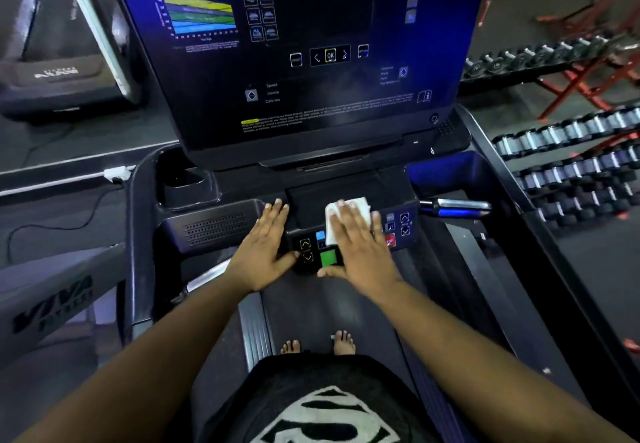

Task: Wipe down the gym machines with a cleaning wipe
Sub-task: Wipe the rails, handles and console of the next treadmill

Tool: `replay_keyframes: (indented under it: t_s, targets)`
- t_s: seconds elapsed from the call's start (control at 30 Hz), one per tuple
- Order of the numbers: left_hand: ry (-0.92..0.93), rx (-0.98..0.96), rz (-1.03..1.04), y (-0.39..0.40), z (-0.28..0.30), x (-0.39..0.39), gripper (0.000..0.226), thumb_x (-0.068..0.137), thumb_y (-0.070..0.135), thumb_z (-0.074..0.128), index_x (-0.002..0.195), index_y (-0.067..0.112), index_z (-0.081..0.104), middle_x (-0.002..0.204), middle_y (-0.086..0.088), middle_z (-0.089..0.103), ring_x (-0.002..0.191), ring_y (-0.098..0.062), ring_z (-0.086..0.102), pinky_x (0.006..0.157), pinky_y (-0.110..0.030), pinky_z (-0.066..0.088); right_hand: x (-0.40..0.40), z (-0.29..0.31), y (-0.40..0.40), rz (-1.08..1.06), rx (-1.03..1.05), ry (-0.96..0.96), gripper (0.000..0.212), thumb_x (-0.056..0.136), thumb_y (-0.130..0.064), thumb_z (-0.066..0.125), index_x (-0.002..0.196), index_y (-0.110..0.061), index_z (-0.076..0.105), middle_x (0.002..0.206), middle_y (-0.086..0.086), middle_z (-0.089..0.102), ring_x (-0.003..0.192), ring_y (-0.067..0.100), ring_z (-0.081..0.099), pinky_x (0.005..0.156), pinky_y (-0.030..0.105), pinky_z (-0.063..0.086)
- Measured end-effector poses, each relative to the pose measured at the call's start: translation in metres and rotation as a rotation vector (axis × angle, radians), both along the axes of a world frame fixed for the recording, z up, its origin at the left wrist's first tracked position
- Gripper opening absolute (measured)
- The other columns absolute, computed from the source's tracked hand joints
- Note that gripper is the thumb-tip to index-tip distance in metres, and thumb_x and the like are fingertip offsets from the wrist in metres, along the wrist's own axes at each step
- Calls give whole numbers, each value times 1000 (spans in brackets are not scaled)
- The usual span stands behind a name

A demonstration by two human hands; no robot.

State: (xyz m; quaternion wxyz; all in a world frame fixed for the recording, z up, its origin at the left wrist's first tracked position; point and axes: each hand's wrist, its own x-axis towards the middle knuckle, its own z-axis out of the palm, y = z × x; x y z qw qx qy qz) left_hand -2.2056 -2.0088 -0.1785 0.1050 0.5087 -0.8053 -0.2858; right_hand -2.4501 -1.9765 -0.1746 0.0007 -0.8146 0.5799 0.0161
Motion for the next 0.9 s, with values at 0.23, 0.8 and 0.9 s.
replay_keyframes:
  t_s: [0.23, 0.8, 0.9]
  targets:
    - [54, 41, -67, -3, 1, 12, 86, 89, 54, 29, 159, 18, -6, 168, 0, -10, 156, -17, -13, 126, -34, -2, 65, -38, 37, 25, -5, -24, 127, 75, -93, 31, 161, -5, 1, 168, 18, 0, 156, 35, 4, 122, 62, 16]
    - [-66, -32, -10, 5, 2, 1, 90, 85, 52, 21, 162, 12, -5, 169, -4, -11, 156, -18, -11, 127, -44, -3, 34, -46, 48, -72, -5, 67, 124, 77, -94, 29, 162, -8, 3, 170, 13, 2, 157, 31, 5, 122, 64, 12]
    - [-109, -44, 26, 8, 2, -4, 91, 84, 54, 21, 162, 15, -6, 169, 0, -12, 156, -15, -12, 126, -47, -3, 32, -44, 56, -144, 42, 43, 128, 74, -95, 24, 161, -3, 1, 169, 18, -5, 156, 34, -2, 121, 67, 4]
